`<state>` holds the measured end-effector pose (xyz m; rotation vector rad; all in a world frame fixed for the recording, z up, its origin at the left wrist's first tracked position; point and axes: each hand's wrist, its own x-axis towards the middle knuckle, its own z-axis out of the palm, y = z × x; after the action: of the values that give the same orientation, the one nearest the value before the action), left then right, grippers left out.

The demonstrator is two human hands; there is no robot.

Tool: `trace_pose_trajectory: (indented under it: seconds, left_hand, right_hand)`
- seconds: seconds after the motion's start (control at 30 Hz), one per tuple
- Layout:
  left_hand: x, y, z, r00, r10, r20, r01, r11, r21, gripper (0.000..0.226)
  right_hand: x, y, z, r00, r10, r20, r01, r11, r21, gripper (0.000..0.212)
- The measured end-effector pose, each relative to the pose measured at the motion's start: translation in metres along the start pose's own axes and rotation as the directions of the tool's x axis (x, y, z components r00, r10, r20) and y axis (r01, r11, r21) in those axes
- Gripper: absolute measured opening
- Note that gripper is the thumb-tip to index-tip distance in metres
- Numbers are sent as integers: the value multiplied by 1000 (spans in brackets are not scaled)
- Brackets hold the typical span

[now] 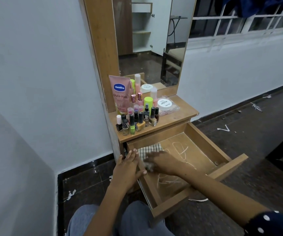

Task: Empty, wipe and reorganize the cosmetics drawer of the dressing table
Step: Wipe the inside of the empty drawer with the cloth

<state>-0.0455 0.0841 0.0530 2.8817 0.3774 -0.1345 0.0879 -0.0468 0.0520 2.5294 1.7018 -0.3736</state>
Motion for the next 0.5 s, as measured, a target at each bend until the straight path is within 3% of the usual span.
trace_pose_trajectory:
  seconds: [0.07,0.1,0.17,0.23,0.5]
  left_hand:
    - [-1,0,1,1000,2,-3,-2,1000,-12,77]
    - [-2,0,1,1000,0,-3,0,1000,-23,76]
    - [-2,0,2,1000,-1,-3,1,1000,-28,76]
    - [-2,1,1,1000,4,1,-4,1000,-8,76]
    - [1,2,-2,1000,7,25,-8,999,46,74]
  right_hand:
    - [1,0,2,982,-43,184,34,998,53,62]
    - [0,2,1,978,-52,202,25,990,137,66]
    - [-1,7,-2,988,-38,152,-14,945,325,63]
    - [0,7,2,996,4,87,-39,913,405,58]
    - [24,-2,38,990,-15,137,-8,986,167,54]
